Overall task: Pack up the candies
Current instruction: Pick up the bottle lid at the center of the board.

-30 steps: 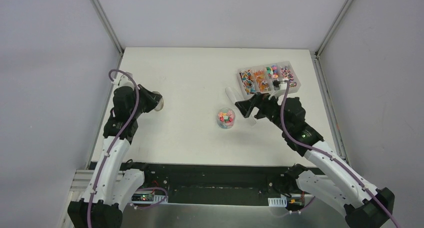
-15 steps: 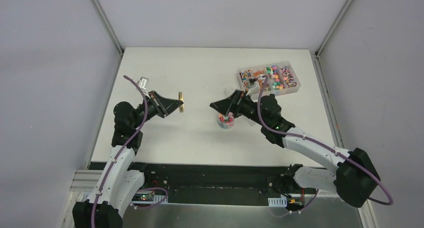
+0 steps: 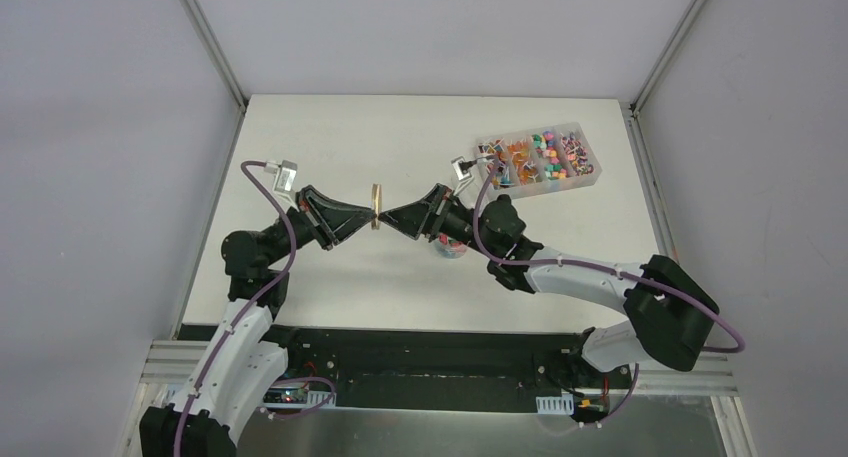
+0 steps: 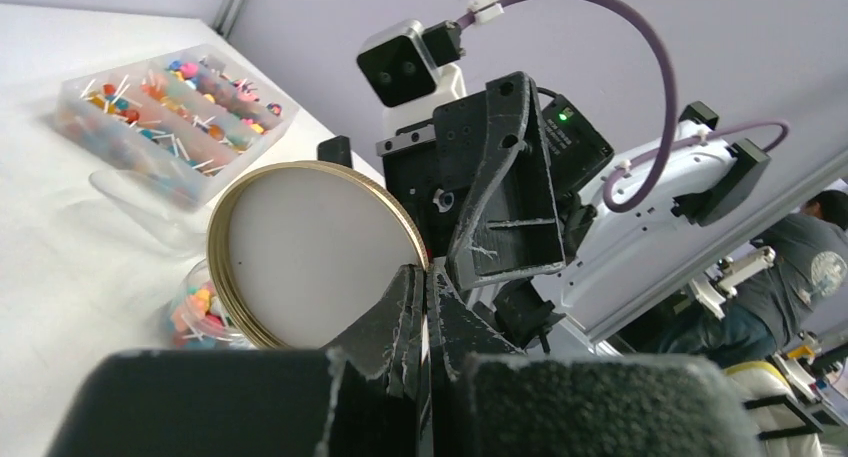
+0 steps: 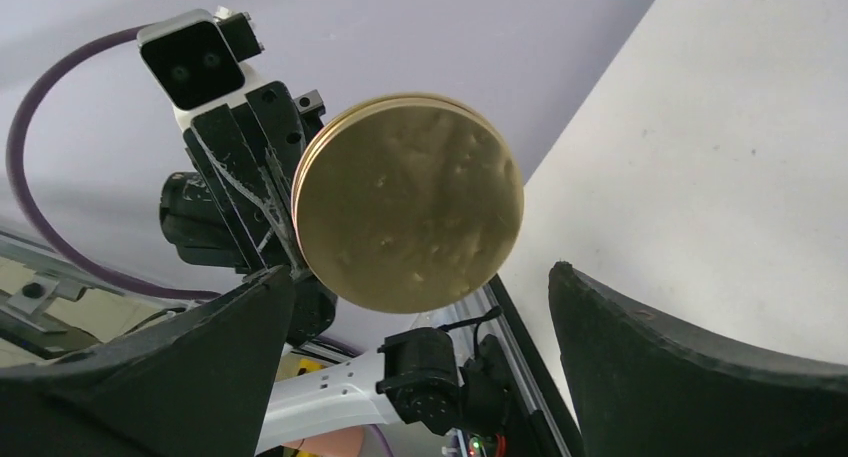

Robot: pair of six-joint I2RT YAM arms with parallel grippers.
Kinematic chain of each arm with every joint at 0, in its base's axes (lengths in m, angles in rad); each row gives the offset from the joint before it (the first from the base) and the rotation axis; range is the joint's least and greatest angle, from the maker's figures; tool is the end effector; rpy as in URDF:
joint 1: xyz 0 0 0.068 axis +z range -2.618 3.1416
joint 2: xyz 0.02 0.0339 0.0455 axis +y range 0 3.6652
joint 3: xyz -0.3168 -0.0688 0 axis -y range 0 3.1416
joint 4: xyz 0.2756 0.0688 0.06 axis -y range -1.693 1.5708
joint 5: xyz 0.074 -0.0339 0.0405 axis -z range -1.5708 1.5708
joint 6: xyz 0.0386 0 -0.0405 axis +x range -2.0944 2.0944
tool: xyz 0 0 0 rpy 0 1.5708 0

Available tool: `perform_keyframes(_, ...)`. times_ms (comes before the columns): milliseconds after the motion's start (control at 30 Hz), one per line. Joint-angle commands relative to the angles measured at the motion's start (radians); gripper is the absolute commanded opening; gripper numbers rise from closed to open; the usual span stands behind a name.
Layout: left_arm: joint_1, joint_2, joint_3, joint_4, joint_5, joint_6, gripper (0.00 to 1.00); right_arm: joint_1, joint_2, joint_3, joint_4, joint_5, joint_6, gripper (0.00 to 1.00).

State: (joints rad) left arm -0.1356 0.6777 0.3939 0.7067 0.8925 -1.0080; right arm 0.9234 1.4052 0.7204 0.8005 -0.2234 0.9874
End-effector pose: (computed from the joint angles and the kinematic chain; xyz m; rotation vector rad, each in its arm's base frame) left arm 0.1388 -0.0493 0.3329 0.2927 1.4375 -1.4614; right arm 0.1923 0.2685 0.3110 -0.1594 1.7033 1.6662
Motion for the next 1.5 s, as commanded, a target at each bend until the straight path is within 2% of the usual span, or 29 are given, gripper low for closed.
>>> perform_keyframes(0,-0.031,-0.013,0.003,0.118,0.013,-0.027,0.00,0.026,0.017,0.057,0.151,0.057,0.034,1.00)
perform_keyframes(433,-0.087,0.016,0.014,0.145,0.012,-0.018,0.00,0.033,0.024,0.074,0.131,0.108,0.046,1.00)
perform_keyframes(1067,-0.100,0.013,0.027,0.086,-0.020,0.023,0.02,0.031,0.001,0.035,0.165,0.110,0.056,0.85)
perform_keyframes(1133,-0.100,0.013,0.029,0.073,-0.025,0.029,0.14,0.031,-0.003,0.030,0.164,0.116,0.054,0.85)
perform_keyframes(1233,-0.101,0.016,0.034,0.059,-0.026,0.039,0.26,0.028,-0.012,0.019,0.162,0.133,0.050,0.85)
perform_keyframes(1367,-0.100,0.020,0.047,0.021,-0.024,0.069,0.57,0.002,-0.041,0.002,0.124,0.147,0.042,0.85)
perform_keyframes(1400,-0.100,0.022,0.052,-0.003,-0.025,0.084,0.67,-0.007,-0.050,-0.004,0.115,0.153,0.042,0.85)
perform_keyframes(1467,-0.100,0.018,0.068,-0.075,-0.037,0.129,0.96,-0.024,-0.071,-0.017,0.083,0.166,0.042,0.85)
